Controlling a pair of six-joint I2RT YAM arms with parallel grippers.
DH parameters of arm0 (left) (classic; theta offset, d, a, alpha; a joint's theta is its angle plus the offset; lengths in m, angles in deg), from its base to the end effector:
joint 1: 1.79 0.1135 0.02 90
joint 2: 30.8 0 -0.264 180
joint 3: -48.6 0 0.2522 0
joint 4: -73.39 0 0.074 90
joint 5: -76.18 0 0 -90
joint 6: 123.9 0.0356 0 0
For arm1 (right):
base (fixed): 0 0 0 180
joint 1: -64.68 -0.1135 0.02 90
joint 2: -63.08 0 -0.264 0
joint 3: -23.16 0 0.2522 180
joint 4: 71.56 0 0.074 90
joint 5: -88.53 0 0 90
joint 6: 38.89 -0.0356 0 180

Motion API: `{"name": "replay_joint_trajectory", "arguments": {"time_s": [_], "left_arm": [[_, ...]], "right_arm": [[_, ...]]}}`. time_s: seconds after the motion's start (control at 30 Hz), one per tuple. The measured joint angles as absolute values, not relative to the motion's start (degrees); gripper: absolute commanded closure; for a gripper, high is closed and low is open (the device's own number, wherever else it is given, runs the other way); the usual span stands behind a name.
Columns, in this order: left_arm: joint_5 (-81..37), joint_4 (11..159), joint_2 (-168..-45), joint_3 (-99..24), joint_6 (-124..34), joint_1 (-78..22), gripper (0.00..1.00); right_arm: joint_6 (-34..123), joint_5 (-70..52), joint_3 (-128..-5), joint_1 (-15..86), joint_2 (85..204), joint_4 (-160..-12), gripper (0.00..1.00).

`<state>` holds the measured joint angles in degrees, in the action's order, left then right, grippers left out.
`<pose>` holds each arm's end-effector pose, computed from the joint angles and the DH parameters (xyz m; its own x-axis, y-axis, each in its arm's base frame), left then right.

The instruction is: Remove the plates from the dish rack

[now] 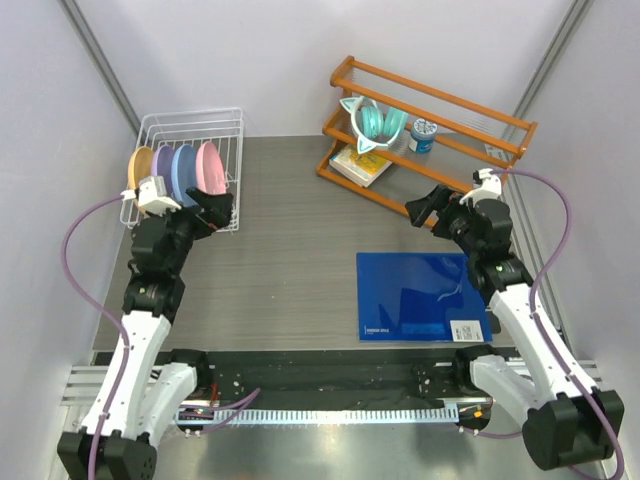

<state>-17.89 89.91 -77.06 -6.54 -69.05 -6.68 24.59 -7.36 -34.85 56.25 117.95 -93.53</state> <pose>0.1943 -0.0192 0.3286 -0.1976 -0.5595 -0.8050 0.0506 0.8142 -0.5783 0.2205 0.0364 0.3079 -0.3937 0.3907 -0.8321 -0.0739 0.8888 0.4522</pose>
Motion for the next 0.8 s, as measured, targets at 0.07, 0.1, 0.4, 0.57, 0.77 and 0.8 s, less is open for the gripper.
{"name": "replay_joint_trajectory", "arguments": {"time_s": [0.07, 0.1, 0.4, 0.57, 0.77, 0.8], "left_arm": [[-18.0, 86.6, -74.1, -5.4, -69.0, -6.7, 0.00], [-18.0, 85.1, -73.3, -5.0, -68.7, -6.7, 0.01], [-15.7, 82.1, -91.2, -15.2, -60.7, -6.7, 0.02], [-9.0, 82.9, -103.2, -21.4, -55.6, -7.1, 0.04], [-0.2, 83.6, -112.6, -28.1, -49.0, -8.8, 0.09], [1.3, 83.6, -113.6, -28.9, -48.0, -9.3, 0.10]], "right_arm": [[23.5, -8.6, -31.9, 56.3, 114.5, -89.1, 0.00], [23.4, -8.9, -31.2, 56.3, 113.8, -88.1, 0.00], [25.3, -7.5, -31.5, 56.3, 119.7, -88.7, 0.00], [26.8, -5.4, -31.9, 56.3, 121.2, -90.3, 0.00], [27.7, -3.9, -32.3, 56.3, 121.9, -90.5, 0.00], [27.9, -3.8, -32.3, 56.3, 122.0, -90.4, 0.00]]}}
